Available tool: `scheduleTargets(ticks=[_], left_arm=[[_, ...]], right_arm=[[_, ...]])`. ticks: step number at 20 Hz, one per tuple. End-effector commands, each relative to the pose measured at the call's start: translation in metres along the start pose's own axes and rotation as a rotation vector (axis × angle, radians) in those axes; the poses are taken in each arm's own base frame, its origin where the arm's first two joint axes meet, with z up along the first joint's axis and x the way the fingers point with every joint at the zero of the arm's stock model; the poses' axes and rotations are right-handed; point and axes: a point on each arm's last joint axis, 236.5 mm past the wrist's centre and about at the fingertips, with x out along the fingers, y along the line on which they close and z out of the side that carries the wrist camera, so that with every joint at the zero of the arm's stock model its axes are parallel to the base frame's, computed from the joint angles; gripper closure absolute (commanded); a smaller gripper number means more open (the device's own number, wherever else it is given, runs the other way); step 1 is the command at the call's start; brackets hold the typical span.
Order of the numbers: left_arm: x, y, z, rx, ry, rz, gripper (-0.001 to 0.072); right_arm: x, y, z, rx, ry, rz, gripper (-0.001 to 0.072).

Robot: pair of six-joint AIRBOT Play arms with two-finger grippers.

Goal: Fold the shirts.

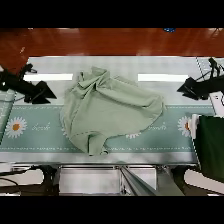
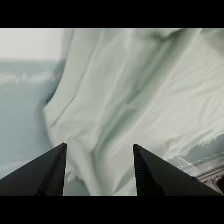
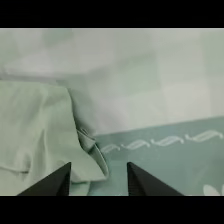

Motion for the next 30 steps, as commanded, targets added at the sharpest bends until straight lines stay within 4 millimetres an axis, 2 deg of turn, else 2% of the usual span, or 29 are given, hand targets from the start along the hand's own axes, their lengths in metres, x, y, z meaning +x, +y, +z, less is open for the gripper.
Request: scheduleTargets(ticks=[1,4,6,10,13,14,15,20,23,26,28,29,30], left_arm=[[0.029,0.043,-0.066,-0.165,-0.074,0.007,0.0197],[0.067,0.035,-0.119,-0.301,-0.039,-0.138,0.0197],[0.084,0.028,-0.138,-0.350,0.005,-0.189,0.0197],[0.105,0.017,-0.139,-0.331,-0.007,-0.179,0.0197],[0.124,-0.005,-0.130,-0.279,-0.032,-0.178,0.0201],[0.130,-0.009,-0.127,-0.262,-0.041,-0.171,0.0306],[0.134,-0.011,-0.124,-0.244,-0.046,-0.157,0.0672],[0.126,-0.024,-0.113,-0.172,-0.055,-0.174,0.0687],[0.125,-0.025,-0.112,-0.169,-0.055,-0.175,0.0686],[0.125,-0.025,-0.113,-0.169,-0.054,-0.176,0.0686],[0.125,-0.025,-0.113,-0.169,-0.052,-0.176,0.0686],[0.125,-0.025,-0.113,-0.169,-0.052,-0.176,0.0686],[0.125,-0.025,-0.113,-0.168,-0.053,-0.176,0.0686]], right_arm=[[0.005,-0.013,-0.064,0.024,0.008,0.021,0.0305],[0.013,-0.004,-0.113,0.055,0.036,0.086,0.0305],[0.015,-0.002,-0.129,0.067,0.042,0.103,0.0305],[0.014,0.001,-0.134,0.072,0.044,0.116,0.0305],[0.015,-0.004,-0.136,0.067,0.054,0.097,0.0304],[0.017,-0.005,-0.137,0.073,0.064,0.092,0.0304],[0.020,-0.006,-0.138,0.091,0.076,0.095,0.0304],[0.047,0.006,-0.128,0.216,0.103,0.203,0.0305],[0.075,0.007,-0.127,0.236,0.153,0.192,0.0305],[0.102,0.029,-0.115,0.167,0.166,0.175,0.0305],[0.114,0.050,-0.102,0.129,0.161,0.179,0.0306],[0.119,0.061,-0.097,0.106,0.155,0.181,0.0327],[0.122,0.073,-0.094,0.077,0.154,0.188,0.0455]])
